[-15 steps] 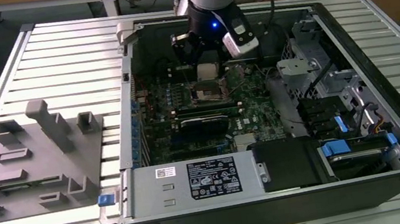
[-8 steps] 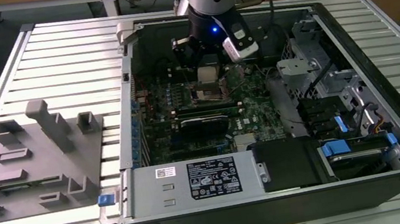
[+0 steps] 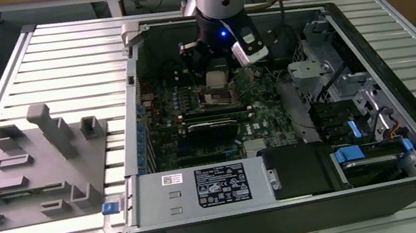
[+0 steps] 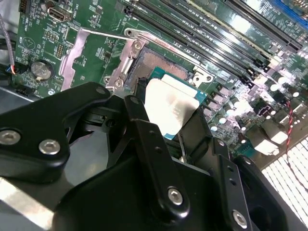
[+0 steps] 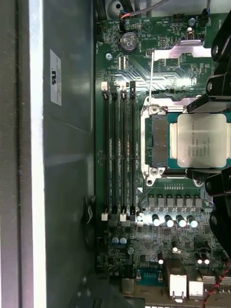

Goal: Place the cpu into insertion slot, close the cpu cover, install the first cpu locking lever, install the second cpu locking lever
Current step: 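Place the cpu into insertion slot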

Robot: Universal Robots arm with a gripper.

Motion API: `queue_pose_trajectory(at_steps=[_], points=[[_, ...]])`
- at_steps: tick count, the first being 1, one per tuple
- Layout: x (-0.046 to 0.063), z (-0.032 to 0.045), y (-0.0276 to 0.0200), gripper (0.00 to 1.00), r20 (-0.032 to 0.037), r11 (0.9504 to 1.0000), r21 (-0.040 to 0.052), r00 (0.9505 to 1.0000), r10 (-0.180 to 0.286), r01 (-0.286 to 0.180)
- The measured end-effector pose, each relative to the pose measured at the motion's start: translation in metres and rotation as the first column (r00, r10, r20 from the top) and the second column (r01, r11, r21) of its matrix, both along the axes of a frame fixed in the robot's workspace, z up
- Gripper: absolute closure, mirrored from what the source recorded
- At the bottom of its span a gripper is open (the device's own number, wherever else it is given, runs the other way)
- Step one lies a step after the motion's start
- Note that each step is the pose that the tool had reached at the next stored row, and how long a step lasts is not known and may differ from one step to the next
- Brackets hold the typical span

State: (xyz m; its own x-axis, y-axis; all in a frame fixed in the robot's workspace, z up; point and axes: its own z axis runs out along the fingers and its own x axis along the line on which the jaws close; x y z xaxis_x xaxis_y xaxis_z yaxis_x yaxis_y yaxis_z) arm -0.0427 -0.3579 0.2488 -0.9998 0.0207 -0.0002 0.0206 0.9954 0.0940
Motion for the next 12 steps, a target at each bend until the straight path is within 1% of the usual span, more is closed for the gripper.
queue_pose_trajectory(at_steps=[3, 5, 8, 12], points=[[0.0, -0.0044, 0.0, 0.46, 0.0044, 1.0, 0.0, 1.0, 0.0, 0.0], [0.0, -0.0079, 0.0, 0.46, 0.006, 1.0, 0.0, 1.0, 0.0, 0.0], [0.0, -0.0112, 0.0005, 0.46, 0.0063, 1.0, 0.0, 1.0, 0.0, 0.0], [0.0, -0.0141, 0.0042, 0.46, 0.0062, 1.0, -0.0007, 1.0, 0.0, 0.0]])
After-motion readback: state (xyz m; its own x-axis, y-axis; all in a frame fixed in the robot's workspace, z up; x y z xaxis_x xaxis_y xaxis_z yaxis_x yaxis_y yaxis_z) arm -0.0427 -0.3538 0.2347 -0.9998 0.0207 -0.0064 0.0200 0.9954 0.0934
